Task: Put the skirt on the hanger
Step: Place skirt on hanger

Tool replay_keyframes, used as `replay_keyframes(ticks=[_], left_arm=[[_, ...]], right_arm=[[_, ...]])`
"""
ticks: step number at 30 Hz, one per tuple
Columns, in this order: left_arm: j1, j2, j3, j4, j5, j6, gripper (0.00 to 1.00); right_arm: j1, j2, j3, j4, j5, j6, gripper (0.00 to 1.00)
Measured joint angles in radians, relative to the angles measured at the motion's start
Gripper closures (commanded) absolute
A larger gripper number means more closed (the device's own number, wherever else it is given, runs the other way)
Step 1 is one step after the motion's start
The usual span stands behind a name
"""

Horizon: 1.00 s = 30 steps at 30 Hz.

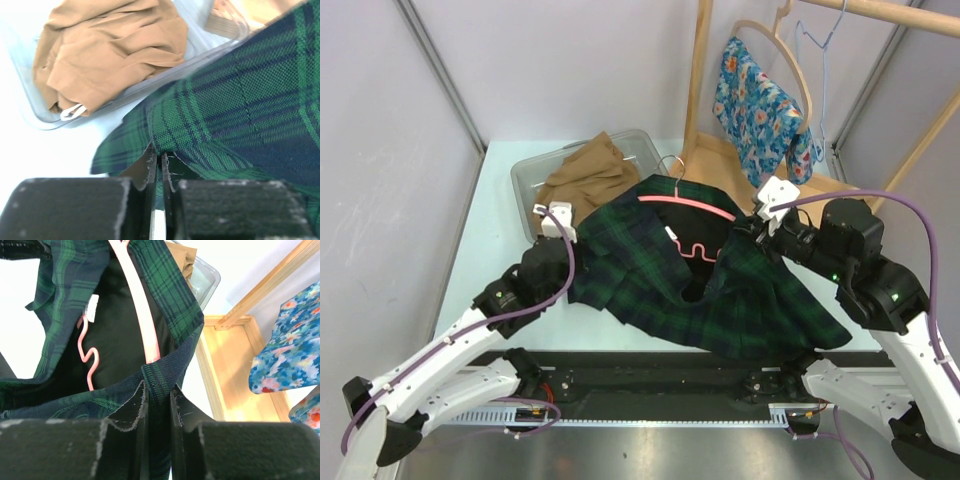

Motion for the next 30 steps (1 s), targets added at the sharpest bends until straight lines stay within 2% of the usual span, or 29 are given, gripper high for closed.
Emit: replay_keyframes(ticks=[8,17,18,19,20,23,26,30], left_arm=[[0.025,0.023,0.030,-0.079,-0.091,-0.034,1.00],[0.052,0.035,0.039,-0.121,-0.089,-0.060,1.00],[0.057,0.028,0.039,-0.124,-0.089,-0.060,0.97],[0.060,0.025,0.039,-0.125,-0.087,-0.060,0.89],[0.061,0.021,0.039,-0.126,-0.082,-0.058,0.58],[0.063,-0.001,0.039,-0.121,-0.058,-0.026,0.19],[0.066,-0.045,0.057,-0.111,-0.040,0.019,0.08],[0.067,-0.092,0.153,-0.105,0.002,0.098,0.03]], right_arm=[[-0.011,-0.034,0.000,-0.014,0.006,0.006,1.00],[-0.015,-0.053,0.000,-0.014,0.018,0.010,1.00],[-0.015,-0.053,0.000,-0.014,0.018,0.010,1.00],[-0.015,-0.053,0.000,-0.014,0.016,0.010,1.00],[-0.015,-0.053,0.000,-0.013,0.016,0.010,1.00],[-0.015,-0.051,0.000,-0.011,0.016,0.011,1.00],[-0.016,-0.042,0.000,-0.010,0.016,0.011,1.00],[-0.018,-0.034,0.000,-0.006,0.006,0.010,1.00]])
